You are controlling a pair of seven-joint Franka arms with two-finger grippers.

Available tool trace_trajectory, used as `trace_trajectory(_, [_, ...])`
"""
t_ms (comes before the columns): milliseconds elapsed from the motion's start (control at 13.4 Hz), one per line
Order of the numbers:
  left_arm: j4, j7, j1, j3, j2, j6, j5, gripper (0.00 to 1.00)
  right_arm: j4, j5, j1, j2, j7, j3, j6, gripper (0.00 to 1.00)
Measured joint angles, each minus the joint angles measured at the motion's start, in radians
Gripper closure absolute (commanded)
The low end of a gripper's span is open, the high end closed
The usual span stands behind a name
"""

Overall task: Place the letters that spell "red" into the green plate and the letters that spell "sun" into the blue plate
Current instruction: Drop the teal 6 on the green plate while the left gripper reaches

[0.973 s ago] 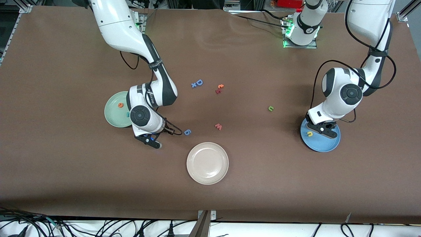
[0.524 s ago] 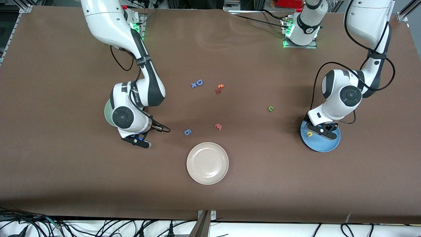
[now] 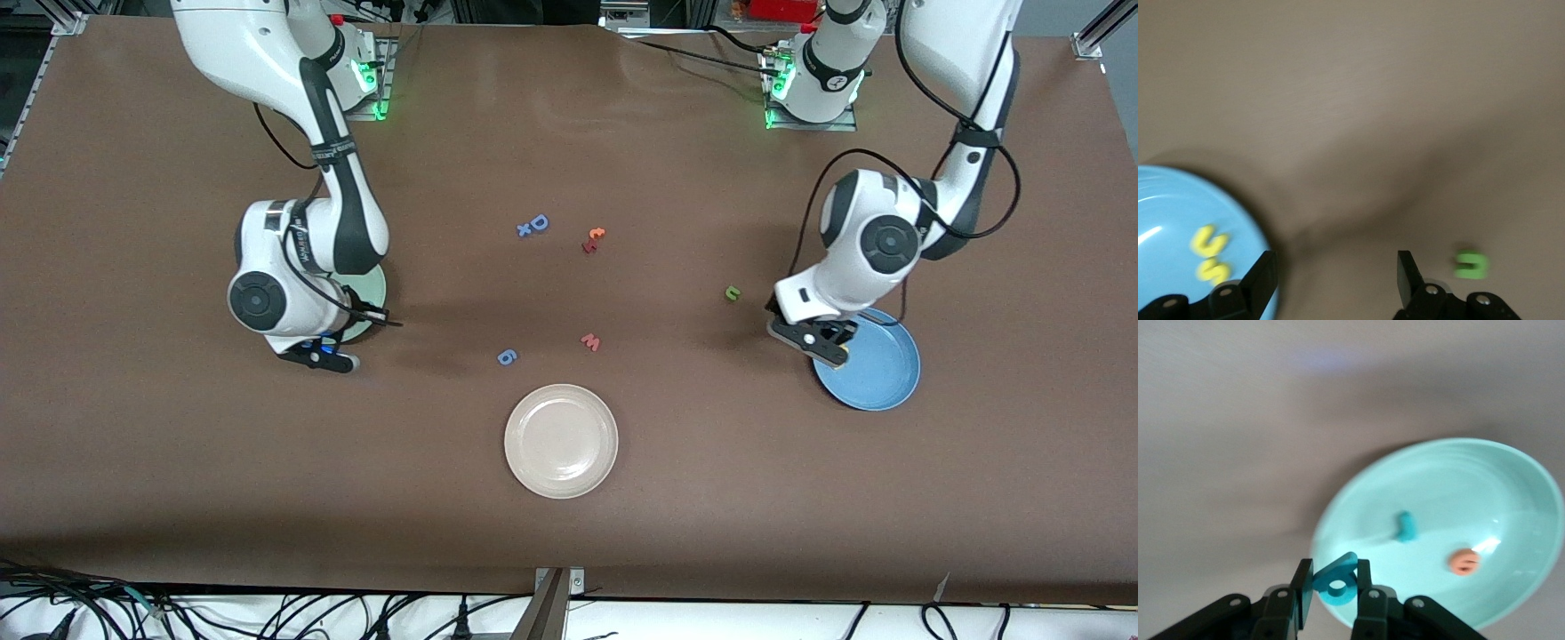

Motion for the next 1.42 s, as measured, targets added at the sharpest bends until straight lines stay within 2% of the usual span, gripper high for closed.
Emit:
trace_trajectory(150, [-0.002,-0.008,-0.017,-0.027,0.0,-0.005,0.0,0.19,-0.049,0.001,-0.006,-0.014,-0.056,-0.032,-0.001,0.8])
trace_trajectory(449, [-0.017,0.013,-0.034,-0.042,0.009,-0.012,0.0,0.21,-0.102,0.001,-0.013,-0.015,-0.074,-0.037,-0.001,0.75])
trace_trajectory(599, [-0.027,0.044,-0.038,-0.042,0.019,-0.014,0.0,0.24,-0.128,0.001,-0.014,-0.014,-0.09,-0.037,-0.001,0.6])
trace_trajectory(673, [-0.032,0.051,-0.039,-0.042,0.024,-0.014,0.0,0.26,-0.136,0.001,-0.014,-0.014,-0.094,-0.037,-0.001,0.37])
trace_trajectory(748, [-0.037,0.059,-0.039,-0.042,0.028,-0.014,0.0,0.28,-0.139,0.005,-0.014,-0.012,-0.094,-0.037,-0.001,0.32])
trace_trajectory(823, [-0.039,0.06,-0.042,-0.042,0.032,-0.014,0.0,0.26,-0.14,0.012,-0.014,-0.009,-0.094,-0.036,-0.001,0.15])
trace_trajectory(973, [-0.042,0.058,-0.048,-0.044,0.037,-0.014,-0.004,0.25,-0.14,0.019,-0.014,-0.006,-0.095,-0.034,-0.001,0.07])
trace_trajectory(1197, [-0.044,0.057,-0.053,-0.057,0.049,-0.014,-0.041,0.24,-0.126,0.021,-0.014,-0.009,-0.096,-0.033,-0.016,0.06])
trace_trajectory(1422, [-0.05,0.056,-0.054,-0.059,0.064,-0.011,-0.064,0.24,-0.026,0.021,-0.014,-0.023,-0.097,-0.033,-0.141,0.02])
